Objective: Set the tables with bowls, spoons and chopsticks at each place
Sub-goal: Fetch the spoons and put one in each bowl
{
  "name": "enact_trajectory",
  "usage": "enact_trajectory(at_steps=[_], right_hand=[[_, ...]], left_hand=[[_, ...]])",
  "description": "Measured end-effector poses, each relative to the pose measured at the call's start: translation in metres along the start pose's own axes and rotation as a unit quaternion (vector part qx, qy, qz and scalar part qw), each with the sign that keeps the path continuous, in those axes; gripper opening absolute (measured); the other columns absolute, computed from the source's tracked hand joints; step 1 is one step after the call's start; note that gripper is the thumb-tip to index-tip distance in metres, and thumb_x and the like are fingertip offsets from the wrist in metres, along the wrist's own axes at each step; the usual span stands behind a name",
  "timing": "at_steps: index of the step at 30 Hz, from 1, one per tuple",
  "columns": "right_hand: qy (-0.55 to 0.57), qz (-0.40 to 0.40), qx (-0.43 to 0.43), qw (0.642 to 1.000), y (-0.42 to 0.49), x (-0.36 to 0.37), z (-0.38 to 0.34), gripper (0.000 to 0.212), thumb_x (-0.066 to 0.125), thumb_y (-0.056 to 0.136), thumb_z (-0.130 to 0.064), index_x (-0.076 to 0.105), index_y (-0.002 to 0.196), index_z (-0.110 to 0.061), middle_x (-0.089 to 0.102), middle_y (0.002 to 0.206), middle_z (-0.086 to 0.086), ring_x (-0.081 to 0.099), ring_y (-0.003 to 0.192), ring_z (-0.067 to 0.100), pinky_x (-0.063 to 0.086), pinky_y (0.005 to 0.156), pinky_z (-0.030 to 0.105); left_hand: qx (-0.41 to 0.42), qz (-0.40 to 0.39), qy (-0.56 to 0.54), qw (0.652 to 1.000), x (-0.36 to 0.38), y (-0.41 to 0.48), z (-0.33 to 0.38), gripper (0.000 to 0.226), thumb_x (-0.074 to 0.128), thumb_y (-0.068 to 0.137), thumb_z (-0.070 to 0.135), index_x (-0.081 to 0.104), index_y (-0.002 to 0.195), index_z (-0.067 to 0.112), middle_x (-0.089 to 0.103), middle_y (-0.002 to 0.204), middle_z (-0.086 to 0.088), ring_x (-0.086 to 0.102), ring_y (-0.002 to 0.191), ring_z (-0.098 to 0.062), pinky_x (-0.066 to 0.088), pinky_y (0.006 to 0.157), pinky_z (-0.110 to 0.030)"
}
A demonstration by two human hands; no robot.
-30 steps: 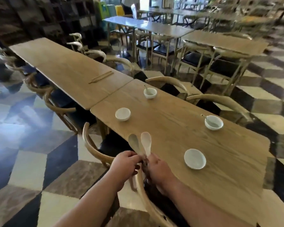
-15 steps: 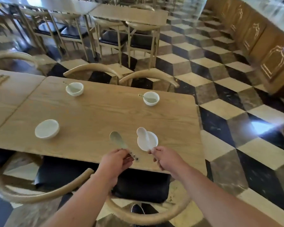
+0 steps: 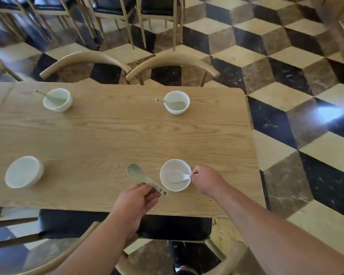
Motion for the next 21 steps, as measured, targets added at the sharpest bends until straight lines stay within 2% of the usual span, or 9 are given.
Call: enact_trajectory(at_steps=[2,4,6,8,11,13,16,18,21], right_hand=[[-0.018,-0.006,0.007,1.0,0.003,0.001,-0.002,0.016,0.05,0.098,-0.025,0.063,0.092,-0.019,0.07,0.093,0.001,0.061,0.079,0.025,0.049,0.069,0.037],[-0.059,0.019,-0.005,0.998,0.002,-0.005,-0.009,0.015,0.05,0.098,-0.027,0.063,0.094,-0.02,0.07,0.099,0.001,0.062,0.088,0.026,0.052,0.075,0.039],[-0.095,0.093,-0.046,0.99,-0.002,-0.017,-0.027,0.02,0.053,0.098,-0.027,0.068,0.109,-0.02,0.069,0.115,0.003,0.061,0.106,0.029,0.052,0.084,0.039],[-0.062,0.111,-0.09,0.988,-0.013,-0.02,-0.057,0.026,0.055,0.101,-0.03,0.069,0.12,-0.019,0.069,0.12,0.003,0.062,0.111,0.027,0.053,0.09,0.039],[0.069,-0.028,-0.087,0.993,-0.032,0.012,-0.115,0.027,0.054,0.106,-0.042,0.071,0.104,-0.022,0.077,0.099,-0.001,0.073,0.086,0.019,0.061,0.081,0.041],[0.131,-0.082,-0.066,0.986,-0.039,0.037,-0.146,0.024,0.057,0.108,-0.036,0.068,0.094,-0.021,0.075,0.085,0.0,0.07,0.066,0.015,0.062,0.069,0.036],[0.122,-0.067,-0.066,0.988,-0.043,0.07,-0.198,0.021,0.06,0.107,-0.027,0.065,0.089,-0.019,0.07,0.076,0.002,0.065,0.058,0.016,0.057,0.061,0.033],[0.113,-0.063,-0.063,0.99,-0.042,0.097,-0.232,0.021,0.063,0.106,-0.03,0.067,0.09,-0.017,0.074,0.077,0.003,0.067,0.058,0.016,0.057,0.061,0.034],[0.093,-0.091,-0.074,0.989,-0.04,0.158,-0.305,0.023,0.064,0.105,-0.033,0.07,0.093,-0.014,0.08,0.081,0.01,0.069,0.06,0.017,0.061,0.064,0.038]], left_hand=[[-0.005,-0.006,0.009,1.0,0.001,0.006,0.004,0.017,0.066,0.105,0.013,0.071,0.115,0.0,0.083,0.102,-0.015,0.081,0.089,-0.02,0.066,0.069,-0.028],[-0.004,-0.013,0.008,1.0,0.002,0.013,0.011,0.016,0.067,0.105,0.013,0.071,0.114,0.001,0.082,0.096,-0.011,0.081,0.081,-0.017,0.065,0.07,-0.03],[0.0,-0.031,0.004,1.0,0.003,0.019,0.021,0.015,0.067,0.105,0.014,0.071,0.113,0.002,0.081,0.093,-0.009,0.079,0.078,-0.016,0.065,0.073,-0.031],[0.006,-0.049,-0.006,0.999,0.003,0.022,0.031,0.014,0.067,0.105,0.014,0.072,0.111,0.003,0.081,0.09,-0.006,0.077,0.077,-0.015,0.065,0.073,-0.031],[0.016,-0.066,-0.034,0.997,-0.01,0.029,0.046,0.014,0.068,0.104,0.014,0.073,0.111,0.004,0.081,0.091,-0.006,0.076,0.081,-0.018,0.065,0.074,-0.032],[0.022,-0.074,-0.058,0.995,-0.026,0.034,0.055,0.017,0.067,0.104,0.014,0.072,0.115,0.002,0.08,0.095,-0.008,0.075,0.083,-0.018,0.066,0.076,-0.032],[0.028,-0.073,-0.101,0.992,-0.075,0.04,0.07,0.019,0.064,0.105,0.013,0.07,0.118,0.0,0.079,0.091,-0.009,0.074,0.074,-0.016,0.066,0.073,-0.031],[0.027,-0.063,-0.13,0.989,-0.114,0.044,0.081,0.021,0.063,0.106,0.013,0.07,0.12,-0.001,0.08,0.092,-0.01,0.075,0.073,-0.016,0.066,0.067,-0.031],[0.026,-0.032,-0.182,0.982,-0.197,0.057,0.096,0.024,0.063,0.106,0.017,0.072,0.118,-0.002,0.082,0.098,-0.014,0.079,0.079,-0.02,0.065,0.071,-0.032]])
Point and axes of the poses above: each hand's wrist, its own y-axis towards the middle knuckle, its own x-axis out of the palm, z = x × y, the point moved 6 cm from there along y, towards the middle knuckle
